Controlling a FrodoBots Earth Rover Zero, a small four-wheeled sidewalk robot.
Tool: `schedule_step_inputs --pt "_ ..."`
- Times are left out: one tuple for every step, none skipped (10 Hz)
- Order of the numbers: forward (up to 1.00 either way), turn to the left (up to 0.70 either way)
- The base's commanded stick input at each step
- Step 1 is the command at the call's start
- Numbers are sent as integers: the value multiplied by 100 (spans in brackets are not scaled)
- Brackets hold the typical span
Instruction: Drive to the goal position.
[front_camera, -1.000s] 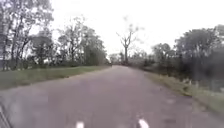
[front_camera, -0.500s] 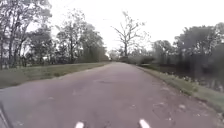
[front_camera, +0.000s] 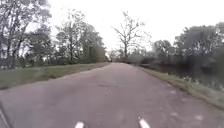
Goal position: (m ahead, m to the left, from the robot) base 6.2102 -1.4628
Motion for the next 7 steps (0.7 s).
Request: schedule_step_inputs --pt "70 0" --pt "70 0" --pt "70 0" --pt "70 0" --pt "70 0" --pt "70 0" --pt "70 0"
